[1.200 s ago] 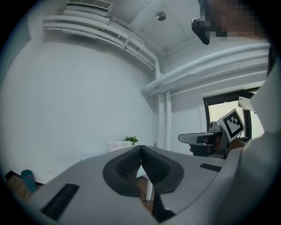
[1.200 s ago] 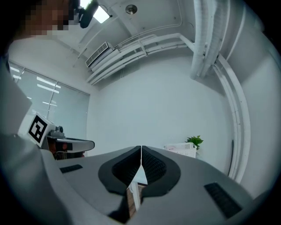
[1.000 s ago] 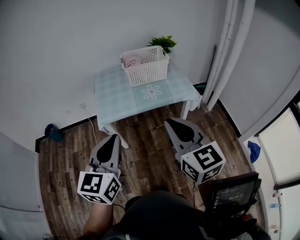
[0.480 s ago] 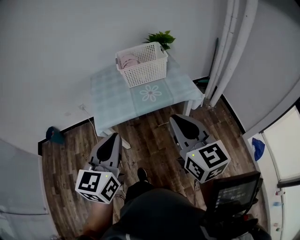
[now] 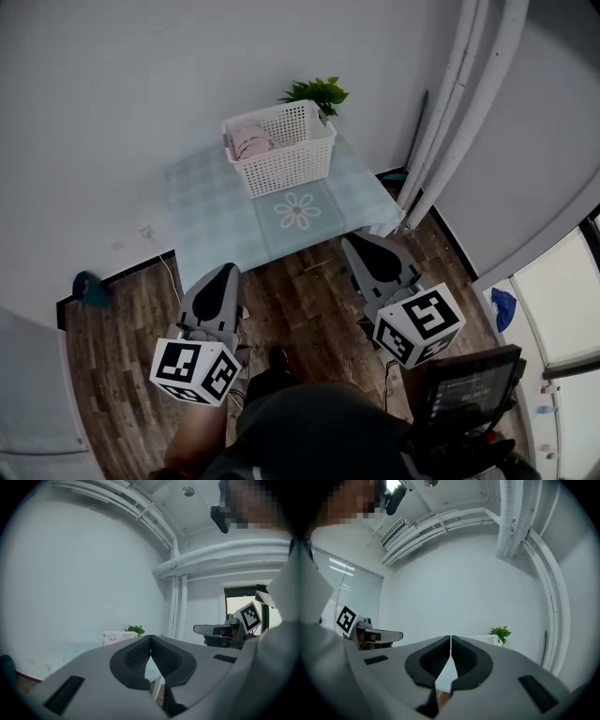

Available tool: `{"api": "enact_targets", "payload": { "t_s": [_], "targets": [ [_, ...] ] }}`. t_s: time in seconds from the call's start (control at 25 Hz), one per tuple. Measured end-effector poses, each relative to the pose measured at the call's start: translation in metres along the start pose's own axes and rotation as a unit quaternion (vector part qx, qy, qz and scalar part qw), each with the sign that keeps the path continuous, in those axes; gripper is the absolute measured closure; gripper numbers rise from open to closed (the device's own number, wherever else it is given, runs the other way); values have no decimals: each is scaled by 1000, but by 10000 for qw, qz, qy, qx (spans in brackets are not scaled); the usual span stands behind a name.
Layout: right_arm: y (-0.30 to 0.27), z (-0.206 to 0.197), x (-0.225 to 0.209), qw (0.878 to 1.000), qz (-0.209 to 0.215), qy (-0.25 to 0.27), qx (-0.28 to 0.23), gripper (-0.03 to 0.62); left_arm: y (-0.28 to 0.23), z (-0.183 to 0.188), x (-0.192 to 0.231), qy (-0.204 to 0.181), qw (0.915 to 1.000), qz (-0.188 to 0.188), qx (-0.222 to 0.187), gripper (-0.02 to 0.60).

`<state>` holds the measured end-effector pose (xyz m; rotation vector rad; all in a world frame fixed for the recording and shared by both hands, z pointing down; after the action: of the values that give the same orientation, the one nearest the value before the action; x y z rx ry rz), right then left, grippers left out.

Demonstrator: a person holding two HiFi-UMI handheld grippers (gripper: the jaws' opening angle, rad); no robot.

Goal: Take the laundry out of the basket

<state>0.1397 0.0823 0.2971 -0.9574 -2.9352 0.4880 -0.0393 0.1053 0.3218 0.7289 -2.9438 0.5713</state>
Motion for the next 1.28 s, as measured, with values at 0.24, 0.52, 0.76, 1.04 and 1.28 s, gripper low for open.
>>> {"api": "enact_targets", "payload": {
  "t_s": [0.24,0.52,0.76,1.04,1.28],
  "targets": [
    [-57,15,2,9999,72,-15,112,576,-33,13,53,138,9998,-91,64,572],
    [-125,32,-6,9994,-176,-209,224,576,-74,27,117,268,9987,-418,97,572],
    [-160,45,-13,9982,-423,-242,360,576,-94,41,160,411,9977,-533,-39,572],
    [-182,52,-29,9989,-258,-195,325,576,-130,54,162,242,9968,-763,-27,572],
    [-209,47,-89,9979,-134,-458,434,576,-179,68,160,292,9984,-471,99,572]
  ]
}}
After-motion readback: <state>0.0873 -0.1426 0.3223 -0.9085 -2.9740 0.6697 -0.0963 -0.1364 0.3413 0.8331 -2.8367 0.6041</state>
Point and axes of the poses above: the fingertips, and each gripper's own axes: y backward along the fingers, x to its left, z out of its top, the point moved 1 cm from there along y, backward along the fingers, and after that the axes turned 15 degrees about x, right-handed, at the moved point
